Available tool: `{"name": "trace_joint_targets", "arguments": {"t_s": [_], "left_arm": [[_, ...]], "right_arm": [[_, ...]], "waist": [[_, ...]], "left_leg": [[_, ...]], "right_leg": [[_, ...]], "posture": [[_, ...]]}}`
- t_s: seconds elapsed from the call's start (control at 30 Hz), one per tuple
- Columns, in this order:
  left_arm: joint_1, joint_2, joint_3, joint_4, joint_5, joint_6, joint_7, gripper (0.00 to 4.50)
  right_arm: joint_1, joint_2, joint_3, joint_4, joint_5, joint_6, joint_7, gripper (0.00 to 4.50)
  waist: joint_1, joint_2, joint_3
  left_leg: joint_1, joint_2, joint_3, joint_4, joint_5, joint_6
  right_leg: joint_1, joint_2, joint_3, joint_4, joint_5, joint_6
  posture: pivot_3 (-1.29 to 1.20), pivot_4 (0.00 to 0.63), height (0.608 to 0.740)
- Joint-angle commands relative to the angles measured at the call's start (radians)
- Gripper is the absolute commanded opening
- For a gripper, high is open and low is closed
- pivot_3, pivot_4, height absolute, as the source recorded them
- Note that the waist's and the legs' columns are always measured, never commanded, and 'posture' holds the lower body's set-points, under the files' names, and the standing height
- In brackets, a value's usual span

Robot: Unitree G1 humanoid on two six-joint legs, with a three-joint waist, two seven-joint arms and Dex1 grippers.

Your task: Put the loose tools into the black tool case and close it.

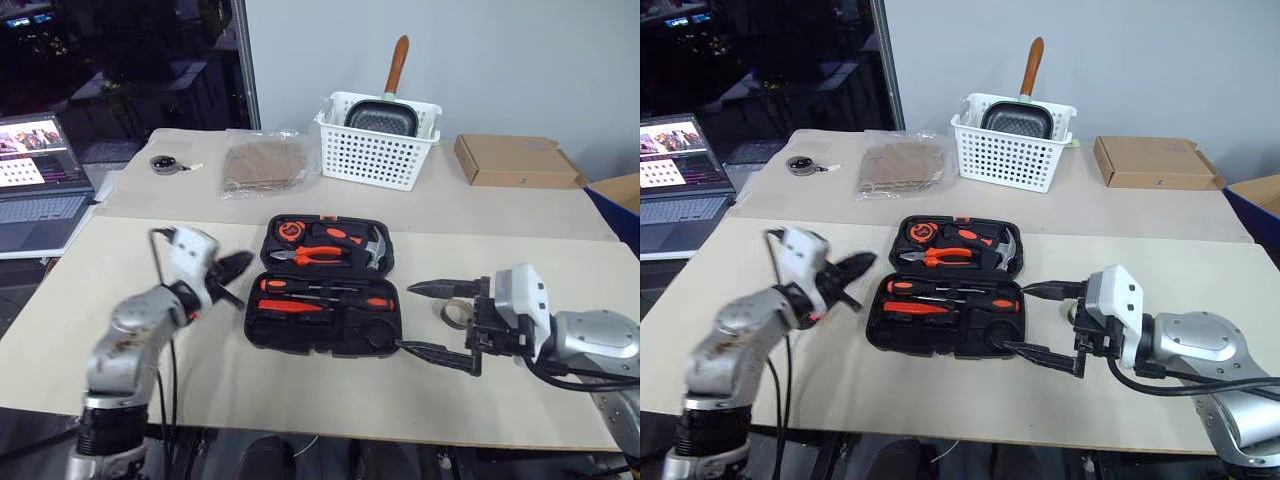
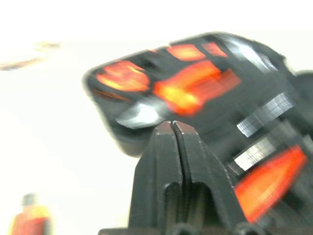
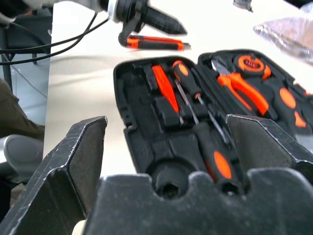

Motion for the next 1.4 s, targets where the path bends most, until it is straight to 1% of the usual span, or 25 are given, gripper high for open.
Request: {"name": "trace_joint_targets", "arguments": {"t_s": [0.03, 0.07, 0.1, 0.2, 0.23, 0.3, 0.47, 0.67, 0.7, 0.73, 0.83, 0.87, 0.9, 0.93, 1.0, 1.07, 1.13, 1.2, 1.3, 1.4], "left_arm": [[-0.004, 0.091, 0.134, -0.052, -0.044, 0.191, 0.060, 1.60], [-0.005, 0.135, 0.150, -0.054, -0.063, 0.257, 0.047, 2.21], [-0.006, 0.174, 0.157, -0.052, -0.087, 0.327, 0.031, 2.25], [-0.028, 0.263, 0.130, -0.017, -0.136, 0.477, -0.003, 3.23], [-0.041, 0.284, 0.108, -0.005, -0.146, 0.491, -0.017, 3.67], [-0.074, 0.316, 0.063, 0.025, -0.151, 0.522, -0.027, 4.29], [-0.107, 0.364, -0.052, 0.066, -0.140, 0.571, -0.032, 4.29], [-0.089, 0.347, -0.128, 0.159, -0.101, 0.529, -0.009, 4.29], [-0.082, 0.350, -0.139, 0.163, -0.097, 0.515, -0.017, 3.77], [-0.074, 0.357, -0.148, 0.163, -0.088, 0.498, -0.019, 3.62], [-0.048, 0.377, -0.148, 0.161, -0.081, 0.459, -0.039, 2.53], [-0.037, 0.385, -0.144, 0.156, -0.079, 0.427, -0.056, 2.10], [-0.031, 0.387, -0.136, 0.150, -0.081, 0.397, -0.068, 1.78], [-0.030, 0.381, -0.118, 0.139, -0.089, 0.369, -0.078, 1.72], [-0.041, 0.366, -0.047, 0.068, -0.173, 0.317, -0.156, 1.72], [-0.041, 0.402, -0.039, -0.003, -0.219, 0.262, -0.257, 1.72], [-0.067, 0.451, -0.081, -0.057, -0.249, 0.240, -0.350, 1.72], [-0.131, 0.477, -0.162, -0.083, -0.259, 0.218, -0.426, 1.72], [-0.195, 0.516, -0.374, -0.096, -0.119, 0.049, -0.556, 1.72], [-0.275, 0.481, -0.543, -0.032, -0.013, -0.046, -0.627, 1.72]], "right_arm": [[-0.039, 0.018, 0.023, 0.023, -0.008, -0.040, 0.019, 4.50], [-0.049, 0.023, 0.034, 0.036, -0.013, -0.046, 0.026, 4.50], [-0.058, 0.028, 0.043, 0.048, -0.017, -0.052, 0.032, 4.50], [-0.079, 0.038, 0.063, 0.073, -0.030, -0.065, 0.045, 4.50], [-0.082, 0.039, 0.066, 0.077, -0.032, -0.068, 0.047, 4.50], [-0.084, 0.042, 0.066, 0.079, -0.035, -0.071, 0.050, 4.50], [-0.055, 0.045, 0.050, 0.056, -0.035, -0.068, 0.041, 4.50], [-0.016, 0.042, 0.033, 0.024, -0.030, -0.066, 0.026, 4.50], [-0.012, 0.041, 0.030, 0.020, -0.029, -0.066, 0.024, 4.50], [-0.008, 0.040, 0.028, 0.017, -0.029, -0.066, 0.023, 4.50], [-0.001, 0.038, 0.022, 0.011, -0.027, -0.067, 0.018, 4.50], [0.001, 0.038, 0.022, 0.011, -0.028, -0.068, 0.017, 4.50], [0.002, 0.038, 0.022, 0.012, -0.030, -0.069, 0.016, 4.50], [0.003, 0.038, 0.021, 0.012, -0.030, -0.070, 0.016, 4.50], [0.007, 0.036, 0.014, 0.014, -0.029, -0.070, 0.016, 4.50], [0.016, 0.034, 0.002, 0.015, -0.029, -0.069, 0.015, 4.50], [0.028, 0.031, -0.014, 0.014, -0.028, -0.066, 0.012, 4.50], [0.044, 0.028, -0.032, 0.010, -0.026, -0.063, 0.009, 4.50], [0.078, 0.022, -0.062, -0.003, -0.026, -0.061, 0.002, 4.50], [0.107, 0.016, -0.091, -0.015, -0.024, -0.059, -0.004, 4.50]], "waist": [[-0.004, 0.000, 0.000], [-0.002, -0.001, 0.000], [-0.001, -0.002, 0.001], [0.001, -0.003, 0.002], [0.005, -0.002, 0.002], [0.012, -0.002, 0.002], [0.012, -0.002, 0.002], [0.008, -0.002, 0.002], [0.009, -0.002, 0.002], [0.009, -0.002, 0.002], [0.011, -0.002, 0.002], [0.010, -0.002, 0.002], [0.010, -0.002, 0.002], [0.010, -0.002, 0.002], [0.011, -0.002, 0.002], [0.013, -0.003, 0.002], [0.014, -0.002, 0.002], [0.015, -0.002, 0.002], [0.015, -0.001, 0.002], [0.010, 0.000, 0.002]], "left_leg": [[0.000, 0.000, 0.000, 0.000, 0.000, 0.000], [0.000, -0.001, 0.000, -0.002, 0.000, 0.000], [-0.001, -0.002, 0.000, -0.003, 0.000, 0.000], [-0.002, -0.002, 0.000, -0.003, 0.000, -0.001], [-0.002, -0.002, 0.000, -0.003, 0.000, -0.001], [-0.002, -0.002, -0.001, -0.003, 0.000, -0.001], [-0.004, -0.003, -0.001, -0.004, 0.000, -0.001], [-0.007, -0.002, -0.001, -0.004, -0.001, -0.002], [-0.007, -0.002, -0.001, -0.004, -0.001, -0.002], [-0.008, -0.002, -0.001, -0.004, -0.001, -0.002], [-0.011, -0.003, -0.001, -0.004, 0.000, -0.003], [-0.011, -0.003, -0.001, -0.004, 0.000, -0.003], [-0.011, -0.003, -0.001, -0.004, 0.000, -0.003], [-0.011, -0.003, 0.000, -0.004, 0.000, -0.003], [-0.011, -0.003, 0.000, -0.004, 0.000, -0.003], [-0.013, -0.002, -0.001, -0.004, 0.000, -0.003], [-0.014, -0.003, -0.001, -0.004, 0.000, -0.003], [-0.014, -0.003, -0.001, -0.004, 0.000, -0.003], [-0.013, -0.005, 0.000, -0.004, 0.000, -0.003], [-0.011, -0.005, 0.001, -0.004, 0.000, -0.003]], "right_leg": [[0.000, 0.000, 0.000, 0.000, 0.000, 0.000], [0.000, 0.000, -0.003, -0.002, 0.000, 0.000], [0.001, -0.001, -0.006, -0.004, 0.000, 0.001], [0.000, -0.001, -0.008, -0.006, 0.000, 0.001], [0.000, -0.001, -0.009, -0.006, 0.000, 0.001], [0.000, -0.002, -0.009, -0.007, 0.000, 0.001], [0.000, -0.003, -0.010, -0.007, 0.000, 0.000], [-0.005, -0.003, -0.008, -0.005, 0.001, -0.001], [-0.006, -0.003, -0.009, -0.005, 0.000, -0.001], [-0.008, -0.003, -0.008, -0.005, 0.000, -0.001], [-0.011, -0.003, -0.008, -0.004, 0.001, -0.001], [-0.011, -0.003, -0.008, -0.004, 0.001, -0.001], [-0.011, -0.003, -0.008, -0.004, 0.001, -0.001], [-0.011, -0.003, -0.008, -0.004, 0.001, -0.001], [-0.012, -0.003, -0.008, -0.004, 0.001, -0.001], [-0.013, -0.003, -0.009, -0.004, 0.001, -0.001], [-0.013, -0.004, -0.010, -0.005, 0.001, -0.001], [-0.012, -0.004, -0.009, -0.005, 0.001, -0.001], [-0.011, -0.002, -0.009, -0.005, 0.001, -0.001], [-0.011, 0.000, -0.007, -0.005, 0.001, -0.001]], "posture": [[0.00, 0.150, 0.740], [0.00, 0.150, 0.740], [0.00, 0.150, 0.740], [0.00, 0.150, 0.740], [0.00, 0.150, 0.740], [0.00, 0.150, 0.740], [0.00, 0.150, 0.740], [0.00, 0.150, 0.740], [0.00, 0.150, 0.740], [0.00, 0.150, 0.740], [0.00, 0.150, 0.740], [0.00, 0.150, 0.740], [0.00, 0.150, 0.740], [0.00, 0.150, 0.740], [0.00, 0.150, 0.740], [0.00, 0.150, 0.740], [0.00, 0.150, 0.740], [0.00, 0.150, 0.740], [0.00, 0.150, 0.740], [0.00, 0.150, 0.740]]}}
